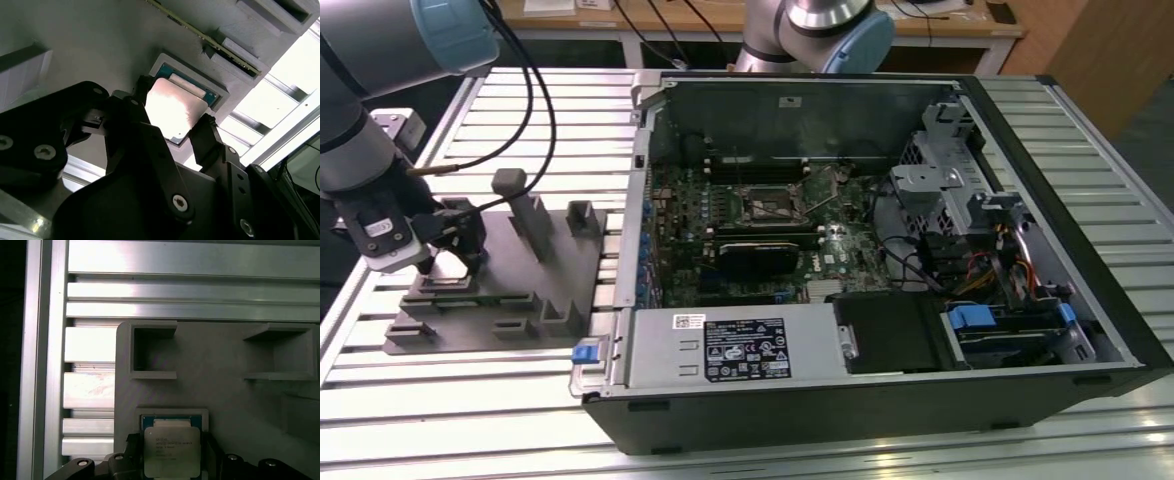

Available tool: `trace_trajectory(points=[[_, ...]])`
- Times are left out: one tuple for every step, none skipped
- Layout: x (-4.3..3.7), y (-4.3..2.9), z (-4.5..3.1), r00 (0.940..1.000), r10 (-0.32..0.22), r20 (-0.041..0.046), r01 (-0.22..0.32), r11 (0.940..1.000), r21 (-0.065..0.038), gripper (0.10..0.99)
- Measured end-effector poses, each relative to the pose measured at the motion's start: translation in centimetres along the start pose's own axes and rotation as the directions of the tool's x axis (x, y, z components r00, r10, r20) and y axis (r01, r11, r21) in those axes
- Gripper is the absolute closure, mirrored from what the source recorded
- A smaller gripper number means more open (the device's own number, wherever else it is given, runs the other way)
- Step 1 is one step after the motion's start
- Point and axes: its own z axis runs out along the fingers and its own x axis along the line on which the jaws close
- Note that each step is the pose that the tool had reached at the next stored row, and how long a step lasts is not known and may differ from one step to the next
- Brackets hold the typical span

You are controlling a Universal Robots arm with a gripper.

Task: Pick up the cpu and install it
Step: 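Pick up the cpu and move it towards the insertion slot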

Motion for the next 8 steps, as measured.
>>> trace_trajectory(points=[[0.0,0.0,-0.01,1.0,0.0,0.0003,0.0,1.0,0.0,0.475],[0.0,0.0,-0.01,1.0,0.0,0.0002,0.0,1.0,0.0,0.475],[0.0,0.0,-0.01,1.0,0.0,0.0003,0.0,1.0,0.0,0.475],[0.0,0.0,-0.01,1.0,0.0,0.0002,0.0,1.0,0.0,0.475],[0.0,0.0,-0.02,1.0,0.0,0.0001,0.0,1.0,0.0,0.475],[0.0,0.0,-0.03,1.0,0.0,0.0,0.0,1.0,0.0,0.475],[0.0,0.0,-0.03,1.0,0.0,0.0,0.0,1.0,0.0,0.486],[0.0,0.0,-0.03,1.0,0.0,0.0,0.0,1.0,0.0,0.545]])
